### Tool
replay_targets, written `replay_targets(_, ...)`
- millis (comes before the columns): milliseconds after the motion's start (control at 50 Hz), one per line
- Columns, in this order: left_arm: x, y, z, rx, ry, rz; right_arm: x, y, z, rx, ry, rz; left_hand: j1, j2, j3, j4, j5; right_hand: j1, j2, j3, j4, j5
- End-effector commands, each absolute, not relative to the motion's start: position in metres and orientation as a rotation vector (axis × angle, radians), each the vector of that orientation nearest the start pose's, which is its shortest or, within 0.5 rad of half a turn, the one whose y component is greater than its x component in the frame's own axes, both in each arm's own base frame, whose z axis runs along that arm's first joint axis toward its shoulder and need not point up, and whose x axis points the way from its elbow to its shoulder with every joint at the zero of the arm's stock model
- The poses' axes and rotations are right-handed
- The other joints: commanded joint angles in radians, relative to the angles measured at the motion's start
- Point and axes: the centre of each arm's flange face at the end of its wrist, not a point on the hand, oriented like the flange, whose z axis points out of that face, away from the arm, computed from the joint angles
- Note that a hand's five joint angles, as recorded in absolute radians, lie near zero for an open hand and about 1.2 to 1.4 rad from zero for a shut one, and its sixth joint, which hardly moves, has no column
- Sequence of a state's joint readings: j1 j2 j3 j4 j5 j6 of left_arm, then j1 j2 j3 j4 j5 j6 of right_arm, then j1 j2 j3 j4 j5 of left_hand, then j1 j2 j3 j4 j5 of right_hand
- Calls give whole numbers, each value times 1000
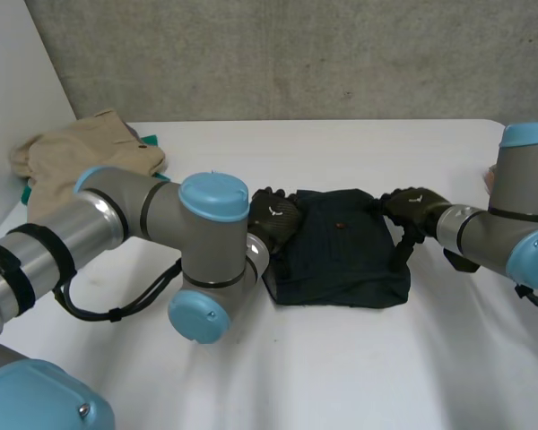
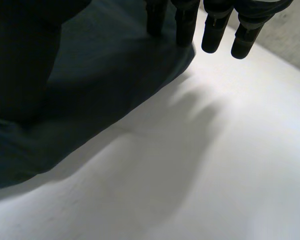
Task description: Fold the laundry.
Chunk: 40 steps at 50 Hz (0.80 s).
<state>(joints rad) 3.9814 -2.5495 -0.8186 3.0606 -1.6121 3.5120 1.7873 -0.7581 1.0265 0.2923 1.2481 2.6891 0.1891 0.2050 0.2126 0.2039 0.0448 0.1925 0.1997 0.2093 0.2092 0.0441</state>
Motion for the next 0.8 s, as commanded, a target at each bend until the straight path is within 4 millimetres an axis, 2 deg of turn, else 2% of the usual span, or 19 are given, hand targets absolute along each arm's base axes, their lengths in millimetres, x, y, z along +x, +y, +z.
replay_targets(20,-411,-263,182,1332,2248,-2110,244,-361,194,-1061,2277,-1644,-8,-24,-31,-23,-38,-18,-25,-35,-35,-44)
replay_targets(100,-411,-258,225,1281,2202,-2266,241,-350,219,-1078,2231,-1767,-14,-30,-37,-29,-44,-18,-25,-35,-35,-44)
replay_targets(120,-410,-256,232,1269,2199,-2296,242,-342,231,-1098,2204,-1838,-14,-30,-37,-29,-44,-18,-25,-35,-35,-44)
replay_targets(160,-408,-252,262,1211,2183,-2435,242,-333,237,-1115,2190,-1888,-14,-30,-37,-29,-44,-18,-25,-35,-35,-44)
replay_targets(200,-405,-248,278,1183,2192,-2519,241,-318,239,-1138,2174,-1937,-14,-30,-37,-29,-44,-18,-25,-35,-35,-44)
replay_targets(220,-402,-243,293,1172,2209,-2602,240,-314,238,-1140,2169,-1946,-14,-30,-37,-29,-44,-18,-25,-35,-35,-44)
replay_targets(280,-397,-235,307,1215,2243,-2681,242,-288,226,-1145,2148,-1929,-8,-24,-31,-23,-38,-18,-25,-35,-35,-44)
replay_targets(320,-392,-224,317,1326,2286,-2729,242,-274,214,-1158,2148,-1899,-8,-24,-31,-23,-38,-18,-25,-35,-35,-44)
replay_targets(340,-391,-221,319,1369,2301,-2734,245,-259,199,-1180,2147,-1861,-5,-21,-28,-20,-35,-18,-25,-35,-35,-44)
replay_targets(400,-385,-204,324,1569,2350,-2734,249,-238,177,-1194,2136,-1810,1,-15,-23,-14,-29,-18,-25,-35,-35,-44)
replay_targets(420,-384,-199,324,1618,2359,-2724,251,-226,164,-1186,2126,-1799,1,-15,-23,-14,-29,-18,-25,-35,-35,-44)
replay_targets(480,-380,-185,322,1762,2380,-2687,253,-215,151,-1151,2092,-1813,4,-12,-20,-11,-26,-18,-25,-35,-35,-44)
replay_targets(540,-376,-177,316,1813,2412,-2646,255,-214,140,-1082,2032,-1881,4,-12,-20,-11,-26,-18,-25,-35,-35,-44)
replay_targets(640,-374,-173,304,1830,2459,-2584,260,-234,113,-1015,2006,-1995,1,-15,-23,-14,-29,-18,-25,-35,-35,-44)
replay_targets(720,-374,-171,298,1837,2487,-2554,262,-253,110,-958,1998,-2106,1,-15,-23,-14,-29,-18,-25,-35,-35,-44)
replay_targets(800,-373,-171,296,1840,2496,-2544,268,-268,101,-962,2003,-2133,1,-15,-23,-14,-29,-18,-25,-35,-35,-44)
